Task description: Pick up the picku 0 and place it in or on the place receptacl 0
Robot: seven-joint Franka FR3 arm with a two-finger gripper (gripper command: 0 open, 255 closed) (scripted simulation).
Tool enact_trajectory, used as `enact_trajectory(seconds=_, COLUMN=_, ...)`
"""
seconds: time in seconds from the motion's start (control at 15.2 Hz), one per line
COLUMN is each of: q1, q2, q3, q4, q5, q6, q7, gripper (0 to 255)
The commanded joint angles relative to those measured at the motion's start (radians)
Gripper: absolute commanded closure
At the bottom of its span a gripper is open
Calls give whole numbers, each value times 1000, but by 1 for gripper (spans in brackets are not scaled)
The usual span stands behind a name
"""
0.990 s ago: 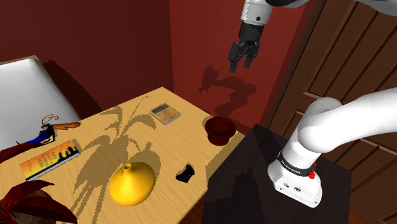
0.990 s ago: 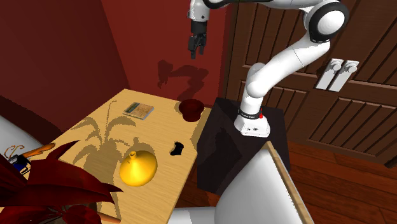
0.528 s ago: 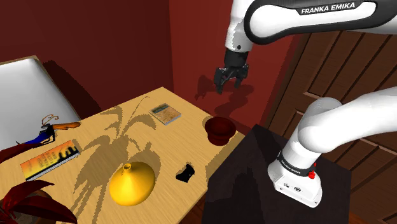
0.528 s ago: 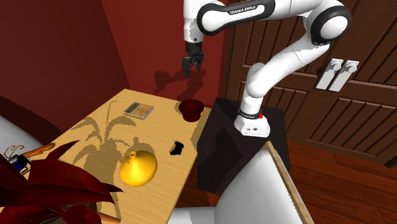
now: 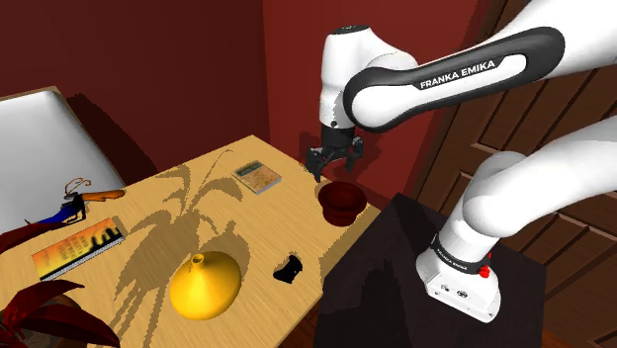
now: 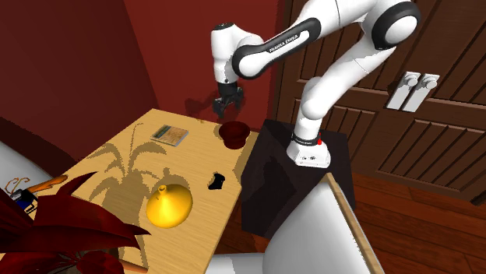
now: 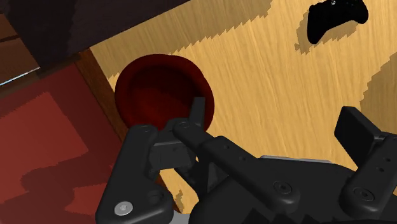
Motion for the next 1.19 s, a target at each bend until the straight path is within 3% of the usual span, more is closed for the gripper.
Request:
enact_trajectory(seconds=0.0, q1=-13, q2=59, q3=55, q4=-4, q5=-2, q6=55, q7=81, gripper=0)
enact_trajectory(seconds=0.4, q1=-90, q2=307, q3=237, q4=36, q5=-89, q6=217, q7=368, gripper=0)
enact_trajectory(seconds=0.53, q1=-127, q2=410, q3=294, q4=63, q5=-163, q6=263, q7=489, gripper=0)
enact_trajectory(seconds=0.73, q1=-171, q2=589, q3=355, q4=119, q5=-332, q6=309, q7=706, gripper=0)
enact_trajectory(seconds=0.86, q1=-164, q2=718, q3=352, q4=168, q5=-467, q6=318, q7=861, gripper=0)
enact_trajectory(seconds=1.12, q1=-63, q2=944, q3=259, q4=285, q5=-666, q6=307, q7=1104, gripper=0)
